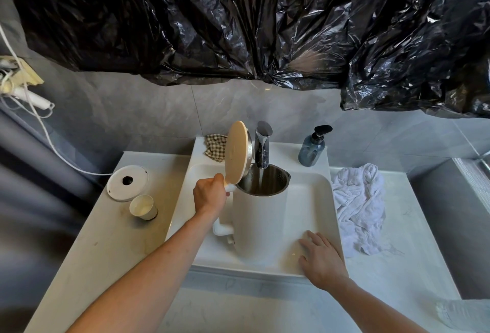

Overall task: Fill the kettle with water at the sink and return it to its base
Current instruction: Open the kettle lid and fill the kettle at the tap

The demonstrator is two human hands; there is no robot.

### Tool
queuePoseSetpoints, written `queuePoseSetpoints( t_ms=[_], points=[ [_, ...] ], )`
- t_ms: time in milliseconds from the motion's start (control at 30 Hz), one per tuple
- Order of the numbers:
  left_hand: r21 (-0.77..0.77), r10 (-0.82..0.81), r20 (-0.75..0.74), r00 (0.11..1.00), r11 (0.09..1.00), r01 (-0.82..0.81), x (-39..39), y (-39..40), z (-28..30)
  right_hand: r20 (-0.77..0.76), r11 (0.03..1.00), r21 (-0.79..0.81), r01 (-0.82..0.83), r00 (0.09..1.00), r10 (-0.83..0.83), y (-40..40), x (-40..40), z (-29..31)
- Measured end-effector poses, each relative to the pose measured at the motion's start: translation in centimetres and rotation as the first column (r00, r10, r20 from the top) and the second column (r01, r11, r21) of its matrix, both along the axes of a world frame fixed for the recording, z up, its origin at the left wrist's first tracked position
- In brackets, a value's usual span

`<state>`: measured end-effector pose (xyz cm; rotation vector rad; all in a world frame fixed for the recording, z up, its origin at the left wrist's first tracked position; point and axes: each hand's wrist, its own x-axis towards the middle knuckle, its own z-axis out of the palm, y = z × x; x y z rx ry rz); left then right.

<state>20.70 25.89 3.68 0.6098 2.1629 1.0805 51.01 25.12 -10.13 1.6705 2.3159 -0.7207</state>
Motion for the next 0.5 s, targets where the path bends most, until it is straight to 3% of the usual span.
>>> queuePoseSetpoints(
  t_ms=[500],
  points=[
    [-0.006, -0.013, -0.024, 1.0, 1.0, 0.013, 0.0, 0.0, 0.23, -0.008, 1.0, 0.005, -0.012, 1.0, 0.012, -0.1, -0.2, 0.48]
  ],
)
